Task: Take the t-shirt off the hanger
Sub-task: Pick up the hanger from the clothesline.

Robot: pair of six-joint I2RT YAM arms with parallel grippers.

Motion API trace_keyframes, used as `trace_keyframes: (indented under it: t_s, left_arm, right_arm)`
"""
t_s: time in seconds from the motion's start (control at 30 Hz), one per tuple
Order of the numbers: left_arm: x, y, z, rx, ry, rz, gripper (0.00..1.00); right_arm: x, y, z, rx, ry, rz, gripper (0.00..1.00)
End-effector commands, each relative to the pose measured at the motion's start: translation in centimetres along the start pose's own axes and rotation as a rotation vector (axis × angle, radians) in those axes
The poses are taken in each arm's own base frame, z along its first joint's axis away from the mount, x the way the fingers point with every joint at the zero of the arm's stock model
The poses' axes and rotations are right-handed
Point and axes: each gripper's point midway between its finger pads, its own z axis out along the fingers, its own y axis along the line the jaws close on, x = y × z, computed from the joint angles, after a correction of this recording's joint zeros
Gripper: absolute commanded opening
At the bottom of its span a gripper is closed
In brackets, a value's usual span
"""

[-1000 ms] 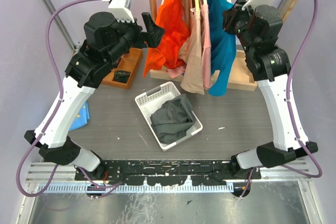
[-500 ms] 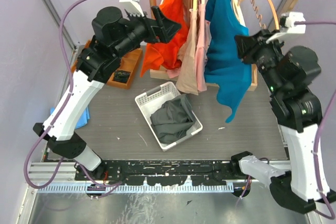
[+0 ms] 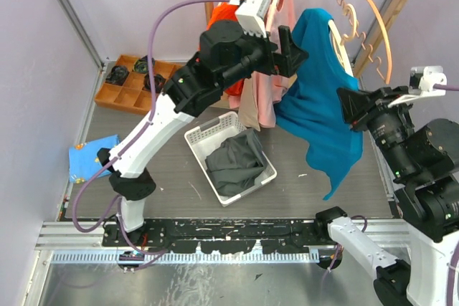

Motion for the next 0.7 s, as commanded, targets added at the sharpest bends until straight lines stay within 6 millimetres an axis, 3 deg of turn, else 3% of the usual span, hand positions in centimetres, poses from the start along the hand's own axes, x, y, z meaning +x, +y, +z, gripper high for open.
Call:
trace_keyframes:
  t_s: [0.0,0.2,0.67]
  left_arm:
    - [0.3,-1.0,0.2,-0.02,-0.024,-0.017,0.98]
    - [1.8,-2.3,0.7,0.006,-0.035,-0.046,0.98]
    - [2.2,-3.3,2.3,0.036,-0.055,-0.101,0.98]
  right_arm:
    - [-2.1,0.9,-2.0,-0.048,-0.081,0.007,0.01]
    - [-0.6,0.6,-3.4,-0.048,-0.049,0.013,0.01]
    - [0.8,0.4,-4.4,-0.053,-0.016,0.007,0.01]
